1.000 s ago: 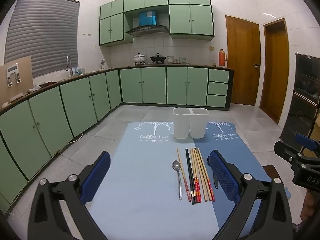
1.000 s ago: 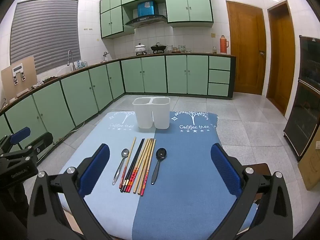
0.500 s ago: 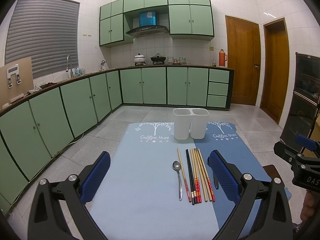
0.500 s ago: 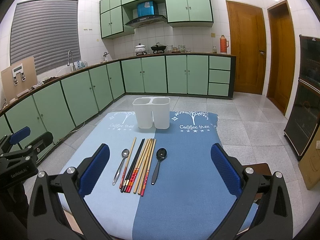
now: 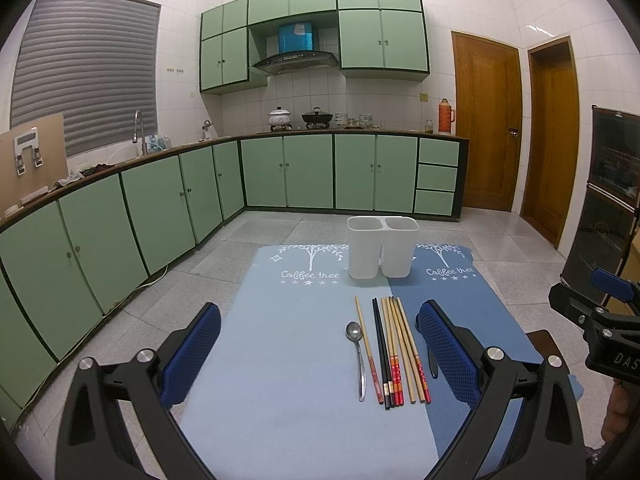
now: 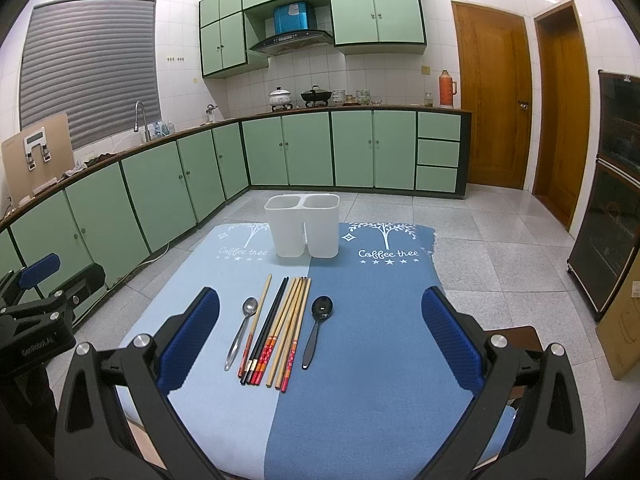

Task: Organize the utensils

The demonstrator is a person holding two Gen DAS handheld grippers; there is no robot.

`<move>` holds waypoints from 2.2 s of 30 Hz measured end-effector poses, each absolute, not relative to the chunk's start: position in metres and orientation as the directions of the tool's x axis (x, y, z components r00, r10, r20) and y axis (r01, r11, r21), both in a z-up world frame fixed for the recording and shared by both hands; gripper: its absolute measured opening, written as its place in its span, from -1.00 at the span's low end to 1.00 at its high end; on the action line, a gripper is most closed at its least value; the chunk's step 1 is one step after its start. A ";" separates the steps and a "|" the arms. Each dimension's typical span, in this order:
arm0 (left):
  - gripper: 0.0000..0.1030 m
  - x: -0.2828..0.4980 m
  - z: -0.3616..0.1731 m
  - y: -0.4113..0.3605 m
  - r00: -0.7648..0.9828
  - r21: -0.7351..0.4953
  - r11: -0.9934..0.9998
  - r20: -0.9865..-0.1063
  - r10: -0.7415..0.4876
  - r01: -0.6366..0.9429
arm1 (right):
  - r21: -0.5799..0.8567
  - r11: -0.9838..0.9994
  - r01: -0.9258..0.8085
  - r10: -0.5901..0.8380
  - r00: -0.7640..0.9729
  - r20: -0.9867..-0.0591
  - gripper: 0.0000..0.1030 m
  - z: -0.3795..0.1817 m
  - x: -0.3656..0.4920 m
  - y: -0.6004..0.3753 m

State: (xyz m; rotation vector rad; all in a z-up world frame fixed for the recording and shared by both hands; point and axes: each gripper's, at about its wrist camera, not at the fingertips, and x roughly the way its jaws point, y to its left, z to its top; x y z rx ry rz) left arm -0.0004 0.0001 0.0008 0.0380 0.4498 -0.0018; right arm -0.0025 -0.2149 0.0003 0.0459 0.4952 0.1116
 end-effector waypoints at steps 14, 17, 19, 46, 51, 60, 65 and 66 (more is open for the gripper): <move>0.88 0.001 0.003 0.004 0.901 0.036 0.999 -0.435 0.006 0.011 | 0.072 0.993 -0.095 0.118 0.874 -0.472 0.90 0.000 -0.002 -0.216; 0.88 0.001 0.003 0.003 0.900 0.035 0.999 -0.435 0.007 0.010 | 0.072 0.993 -0.095 0.118 0.874 -0.472 0.90 0.000 -0.002 -0.216; 0.88 0.001 0.003 0.003 0.900 0.035 0.999 -0.435 0.007 0.009 | 0.071 0.993 -0.095 0.118 0.874 -0.471 0.90 0.000 -0.002 -0.216; 0.88 0.008 -0.003 0.018 0.889 0.033 0.999 -0.459 0.012 0.004 | 0.067 0.994 -0.085 0.107 0.858 -0.502 0.90 -0.025 0.013 -0.221; 0.88 0.024 -0.014 0.018 0.871 0.041 0.999 -0.490 0.025 -0.006 | 0.051 0.996 -0.069 0.086 0.839 -0.537 0.90 -0.040 0.030 -0.221; 0.88 0.078 -0.053 0.020 0.805 0.051 0.999 -0.591 0.039 -0.011 | 0.052 0.997 -0.049 0.071 0.764 -0.641 0.90 -0.072 0.086 -0.221; 0.86 0.115 -0.077 0.020 0.748 0.032 0.999 -0.663 0.024 -0.004 | 0.061 0.998 -0.029 0.064 0.712 -0.699 0.90 -0.093 0.123 -0.221; 0.85 0.125 -0.085 0.018 0.729 0.026 1.000 -0.685 0.018 -0.001 | 0.061 0.998 -0.023 0.060 0.704 -0.707 0.90 -0.097 0.129 -0.221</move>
